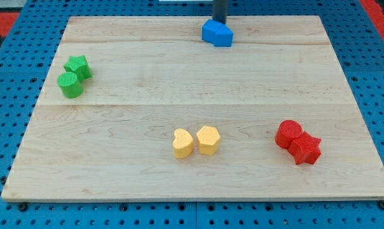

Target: Slide both the red blocks to the top right side of the yellow blocks

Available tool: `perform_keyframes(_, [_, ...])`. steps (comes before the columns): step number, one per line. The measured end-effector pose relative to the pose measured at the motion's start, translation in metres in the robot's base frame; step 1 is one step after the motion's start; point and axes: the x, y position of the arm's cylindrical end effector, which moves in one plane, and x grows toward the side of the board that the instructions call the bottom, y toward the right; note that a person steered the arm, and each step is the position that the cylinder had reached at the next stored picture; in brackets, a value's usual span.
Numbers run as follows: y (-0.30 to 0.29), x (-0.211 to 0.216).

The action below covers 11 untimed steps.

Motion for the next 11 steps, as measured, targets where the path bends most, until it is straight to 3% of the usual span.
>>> perform_keyframes(3, [0.011, 0.025])
perform_keyframes(4, [0.082, 0.053])
perform_keyframes(5, [0.172, 0.155])
perform_keyframes(6, [0.181, 0.271])
perform_keyframes(8, [0.2, 0.337])
perform_keyframes(10, [0.101, 0.326])
perform_keyframes(11, [0.082, 0.253])
